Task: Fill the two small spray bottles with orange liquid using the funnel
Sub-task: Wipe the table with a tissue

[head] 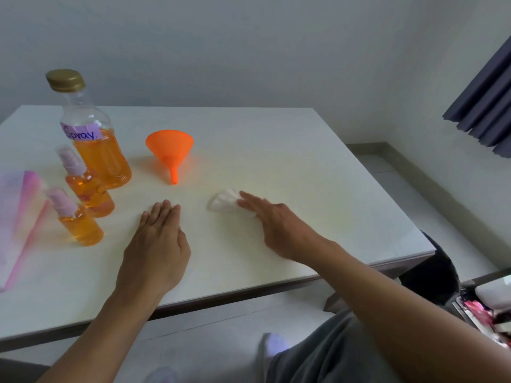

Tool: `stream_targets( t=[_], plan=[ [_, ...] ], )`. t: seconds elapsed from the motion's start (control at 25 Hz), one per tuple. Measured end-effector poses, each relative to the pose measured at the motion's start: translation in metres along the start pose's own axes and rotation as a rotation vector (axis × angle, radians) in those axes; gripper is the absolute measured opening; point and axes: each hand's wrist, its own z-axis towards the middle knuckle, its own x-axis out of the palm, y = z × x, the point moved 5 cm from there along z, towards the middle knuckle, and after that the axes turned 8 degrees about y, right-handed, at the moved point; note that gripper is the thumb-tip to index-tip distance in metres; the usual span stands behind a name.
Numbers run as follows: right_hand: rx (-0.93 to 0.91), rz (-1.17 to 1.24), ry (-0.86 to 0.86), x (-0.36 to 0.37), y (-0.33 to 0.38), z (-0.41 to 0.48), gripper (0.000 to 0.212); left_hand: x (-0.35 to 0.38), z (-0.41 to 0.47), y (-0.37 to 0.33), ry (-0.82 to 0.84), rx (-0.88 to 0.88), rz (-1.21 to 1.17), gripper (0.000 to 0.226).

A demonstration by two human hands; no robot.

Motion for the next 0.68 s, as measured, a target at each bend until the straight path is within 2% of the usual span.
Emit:
stream_targets(
  t=[0.12,0.24,0.36,0.44,0.56,0.6,0.64,0.68],
  plan=[
    [0.089,-0.12,-0.166,-0.035,-0.017,-0.013,0.053,0.0,0.0,0.0,0.0,-0.004,0.006,0.054],
    [0.204,-0.158,-0.096,-0.047,-0.026,-0.023,0.046,-0.001,-0.001,-0.001,0.0,-0.011,0.001,0.054],
    [0.163,-0.095,-0.082,-0.046,-0.023,-0.025,0.021,-0.001,-0.001,-0.001,-0.003,-0.003,-0.001,0.054],
    [0.272,-0.2,-0.161,-0.054,-0.03,-0.022,0.025,-0.001,-0.001,0.0,-0.007,-0.001,-0.01,0.054],
    [0.538,-0.186,-0.237,-0.059,-0.036,-0.024,0.029,0.0,-0.001,0.0,-0.01,-0.001,-0.017,0.054],
    [0.572,-0.164,-0.212,-0.054,-0.033,-0.024,0.027,0.0,-0.001,0.0,-0.014,0.001,-0.015,0.054],
    [0.595,-0.141,-0.148,-0.048,-0.027,-0.023,0.035,0.0,0.0,0.001,-0.017,0.006,-0.013,0.054],
    [0.626,-0.125,-0.054,-0.039,-0.024,-0.022,0.056,0.0,0.0,0.001,-0.021,0.011,-0.01,0.054]
  ],
)
